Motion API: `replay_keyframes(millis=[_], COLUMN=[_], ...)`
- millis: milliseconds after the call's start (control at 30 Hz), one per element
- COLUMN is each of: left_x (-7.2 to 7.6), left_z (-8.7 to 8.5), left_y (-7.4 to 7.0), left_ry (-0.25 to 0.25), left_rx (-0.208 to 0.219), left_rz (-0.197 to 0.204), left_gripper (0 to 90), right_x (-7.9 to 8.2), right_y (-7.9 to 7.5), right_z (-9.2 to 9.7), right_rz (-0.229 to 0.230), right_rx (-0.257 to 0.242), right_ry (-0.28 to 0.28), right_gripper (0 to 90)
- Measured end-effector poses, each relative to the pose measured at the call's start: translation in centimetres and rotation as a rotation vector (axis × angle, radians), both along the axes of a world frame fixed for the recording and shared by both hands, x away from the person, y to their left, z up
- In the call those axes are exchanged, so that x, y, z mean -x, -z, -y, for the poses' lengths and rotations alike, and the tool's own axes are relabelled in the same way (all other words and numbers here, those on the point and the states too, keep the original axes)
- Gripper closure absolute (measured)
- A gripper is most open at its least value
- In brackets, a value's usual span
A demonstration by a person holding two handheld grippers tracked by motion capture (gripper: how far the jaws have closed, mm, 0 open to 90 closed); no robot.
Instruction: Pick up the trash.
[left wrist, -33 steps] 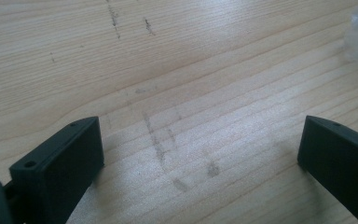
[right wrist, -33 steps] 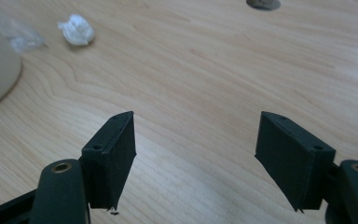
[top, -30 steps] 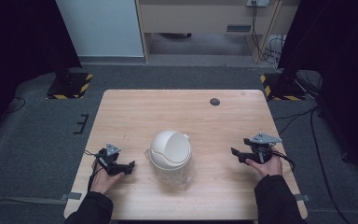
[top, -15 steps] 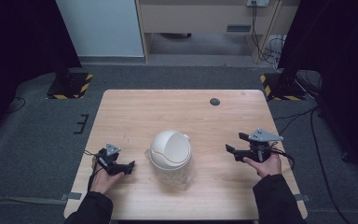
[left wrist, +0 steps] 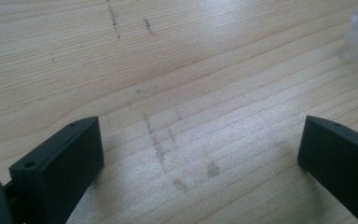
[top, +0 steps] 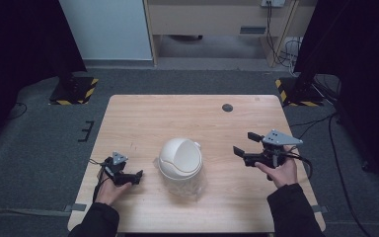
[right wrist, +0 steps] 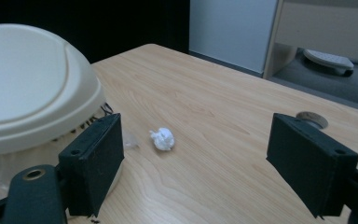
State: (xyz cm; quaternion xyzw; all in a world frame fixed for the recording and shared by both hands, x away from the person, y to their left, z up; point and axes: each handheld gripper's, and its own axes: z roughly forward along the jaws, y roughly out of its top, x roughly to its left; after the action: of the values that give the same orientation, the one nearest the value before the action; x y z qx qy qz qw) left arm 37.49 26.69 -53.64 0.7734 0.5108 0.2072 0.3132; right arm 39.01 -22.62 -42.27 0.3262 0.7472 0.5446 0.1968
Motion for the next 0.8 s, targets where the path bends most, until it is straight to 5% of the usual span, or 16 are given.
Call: replay_keyframes(millis=[467,800], left_x=[0.0,0.0], left_z=[0.0,0.0], left_y=[0.0,0.0], left_ry=[0.000,0.000], left_rx=[0.000,0.000], left_rz=[0.000,0.000], left_gripper=[0.0,0.0], right_x=[0.3,0.3], right_y=[-2.9,-2.5], right_z=[-4.2,-7.7], right_rz=[0.038,0.019], right_rx=[-0.046,-0.055], right_ry=[-0.102,-0.175], right_gripper=[16.3,17.4])
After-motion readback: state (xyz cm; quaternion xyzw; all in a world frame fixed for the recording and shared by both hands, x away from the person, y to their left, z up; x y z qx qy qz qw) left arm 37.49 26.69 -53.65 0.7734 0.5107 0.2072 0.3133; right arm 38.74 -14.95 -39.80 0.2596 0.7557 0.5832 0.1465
